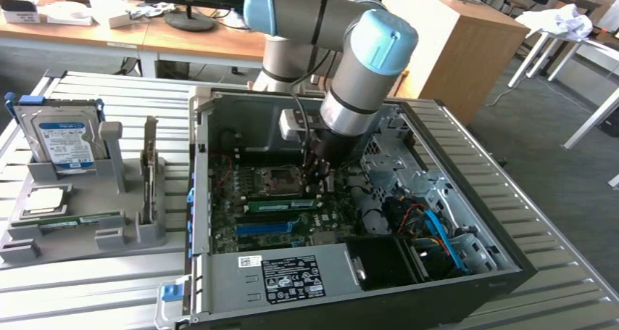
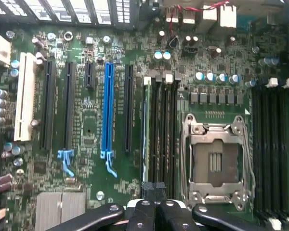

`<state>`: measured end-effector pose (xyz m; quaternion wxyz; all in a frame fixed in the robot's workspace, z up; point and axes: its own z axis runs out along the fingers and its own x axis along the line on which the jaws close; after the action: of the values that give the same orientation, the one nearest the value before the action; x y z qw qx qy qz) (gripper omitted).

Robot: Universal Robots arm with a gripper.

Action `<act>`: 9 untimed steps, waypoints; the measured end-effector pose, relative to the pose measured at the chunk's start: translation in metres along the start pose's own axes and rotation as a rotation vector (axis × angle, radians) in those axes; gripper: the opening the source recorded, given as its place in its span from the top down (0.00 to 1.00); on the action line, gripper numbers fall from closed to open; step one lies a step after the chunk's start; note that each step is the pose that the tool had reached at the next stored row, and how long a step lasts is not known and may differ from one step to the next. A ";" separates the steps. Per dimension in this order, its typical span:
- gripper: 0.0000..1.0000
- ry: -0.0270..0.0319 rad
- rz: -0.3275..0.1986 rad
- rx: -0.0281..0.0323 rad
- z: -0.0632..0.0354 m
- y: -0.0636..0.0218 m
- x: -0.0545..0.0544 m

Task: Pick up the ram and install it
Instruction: 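Press down the ram until it locks into place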

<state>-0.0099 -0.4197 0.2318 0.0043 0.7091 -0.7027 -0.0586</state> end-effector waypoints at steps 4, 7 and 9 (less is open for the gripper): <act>0.90 -0.0047 0.000 -0.0004 -0.0065 -0.0065 0.000; 0.90 -0.0066 0.000 -0.0019 -0.0099 -0.0140 -0.001; 0.90 -0.0070 0.000 -0.0035 -0.0113 -0.0196 -0.001</act>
<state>0.0106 -0.4198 0.2413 0.0030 0.7090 -0.7024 -0.0623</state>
